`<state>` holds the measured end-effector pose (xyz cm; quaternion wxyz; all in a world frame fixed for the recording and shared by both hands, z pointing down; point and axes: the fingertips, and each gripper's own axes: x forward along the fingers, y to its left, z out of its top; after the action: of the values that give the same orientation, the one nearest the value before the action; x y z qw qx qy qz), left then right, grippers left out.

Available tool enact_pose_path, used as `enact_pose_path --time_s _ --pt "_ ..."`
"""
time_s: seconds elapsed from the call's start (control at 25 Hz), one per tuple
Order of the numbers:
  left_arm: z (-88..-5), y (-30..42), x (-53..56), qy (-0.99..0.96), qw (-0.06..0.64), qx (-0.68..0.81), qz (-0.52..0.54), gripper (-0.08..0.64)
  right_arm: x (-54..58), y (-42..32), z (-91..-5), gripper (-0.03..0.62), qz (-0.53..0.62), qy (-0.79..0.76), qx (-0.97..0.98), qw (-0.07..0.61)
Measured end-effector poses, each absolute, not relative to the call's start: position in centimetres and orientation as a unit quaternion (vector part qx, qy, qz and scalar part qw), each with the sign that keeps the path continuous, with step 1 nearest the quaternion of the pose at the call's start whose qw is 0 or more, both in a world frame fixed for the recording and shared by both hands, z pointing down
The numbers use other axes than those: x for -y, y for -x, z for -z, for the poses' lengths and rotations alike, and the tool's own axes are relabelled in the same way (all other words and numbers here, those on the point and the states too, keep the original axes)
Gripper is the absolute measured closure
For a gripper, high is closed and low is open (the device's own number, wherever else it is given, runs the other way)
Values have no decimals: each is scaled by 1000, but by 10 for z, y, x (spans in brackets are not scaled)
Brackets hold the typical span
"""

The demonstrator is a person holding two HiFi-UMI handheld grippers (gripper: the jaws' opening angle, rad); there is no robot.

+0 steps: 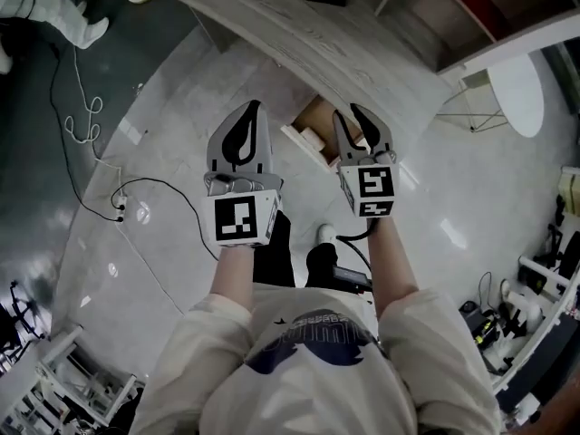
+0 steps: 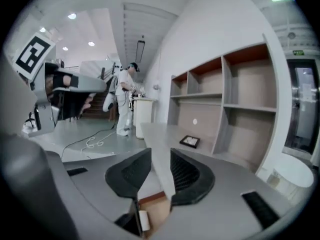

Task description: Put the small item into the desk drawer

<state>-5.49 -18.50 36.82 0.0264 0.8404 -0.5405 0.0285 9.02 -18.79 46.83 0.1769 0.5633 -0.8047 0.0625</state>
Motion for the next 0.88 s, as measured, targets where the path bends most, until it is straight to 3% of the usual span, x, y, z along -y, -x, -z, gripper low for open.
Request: enact_pose_path --time_s 0.4,0.88 --pt "-276 33 164 -853 -58 518 24 551 160 -104 -320 538 45 -608 790 71" --pt "-211 24 138 -848 -149 505 58 552 136 -101 -241 591 131 -624 771 3"
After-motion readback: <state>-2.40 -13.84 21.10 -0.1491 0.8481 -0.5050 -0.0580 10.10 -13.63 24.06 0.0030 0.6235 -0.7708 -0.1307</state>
